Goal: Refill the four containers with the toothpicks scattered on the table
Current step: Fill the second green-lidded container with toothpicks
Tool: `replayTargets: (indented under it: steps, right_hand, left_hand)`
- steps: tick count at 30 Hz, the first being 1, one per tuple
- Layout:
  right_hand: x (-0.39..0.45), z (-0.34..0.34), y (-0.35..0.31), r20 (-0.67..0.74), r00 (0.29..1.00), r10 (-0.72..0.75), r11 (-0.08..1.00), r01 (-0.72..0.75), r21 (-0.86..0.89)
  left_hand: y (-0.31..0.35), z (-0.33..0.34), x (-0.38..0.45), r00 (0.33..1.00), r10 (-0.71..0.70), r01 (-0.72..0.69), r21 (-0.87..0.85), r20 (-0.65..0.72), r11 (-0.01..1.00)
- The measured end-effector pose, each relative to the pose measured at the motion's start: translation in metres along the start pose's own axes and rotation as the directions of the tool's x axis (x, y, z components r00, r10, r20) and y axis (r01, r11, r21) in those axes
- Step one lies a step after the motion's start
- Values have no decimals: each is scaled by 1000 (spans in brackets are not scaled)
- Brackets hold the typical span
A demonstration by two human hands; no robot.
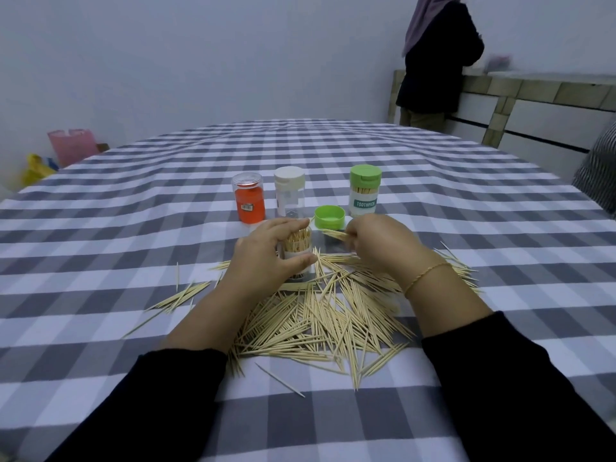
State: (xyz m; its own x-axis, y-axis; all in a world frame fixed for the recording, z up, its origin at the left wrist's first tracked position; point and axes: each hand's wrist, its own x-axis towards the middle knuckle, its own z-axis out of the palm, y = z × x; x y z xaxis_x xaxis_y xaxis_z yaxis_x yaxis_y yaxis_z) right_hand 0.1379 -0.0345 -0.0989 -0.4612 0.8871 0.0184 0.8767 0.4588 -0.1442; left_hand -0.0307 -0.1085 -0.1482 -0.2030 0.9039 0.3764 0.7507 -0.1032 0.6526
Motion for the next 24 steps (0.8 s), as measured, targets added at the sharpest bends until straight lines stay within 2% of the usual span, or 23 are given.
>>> replayTargets:
  steps: [4, 8, 9, 12, 17, 21, 24]
  right_hand:
    - [-3, -9, -1, 9, 998, -54, 958, 50, 281]
    - [-2, -7, 0, -92, 995, -34, 826, 80, 558]
    - [-2, -6, -1, -106, 994, -25, 766, 87, 637]
    - [0, -2, -6, -117, 993, 4, 484, 101, 869]
    - [4, 4, -17, -171, 982, 78, 151, 158, 976]
    - [2, 7, -28, -302, 945, 127, 49, 298, 953]
    - [-1, 8, -34, -344, 928, 143, -20, 350, 937]
  left_hand:
    - [-1, 0, 0, 1000, -9, 9, 7, 12, 1000]
    - [3, -1, -2, 1000, -19, 19, -16, 9, 1000]
    - [5, -1, -2, 999, -33, 33, -32, 10, 999]
    - [5, 0, -2, 998, -63, 62, -64, -3, 996]
    - [0, 2, -1, 987, -161, 160, -72, -20, 985]
    - [-4, 4, 0, 977, -214, 213, -74, -5, 974]
    - [-4, 5, 1, 979, -201, 201, -79, 6, 976]
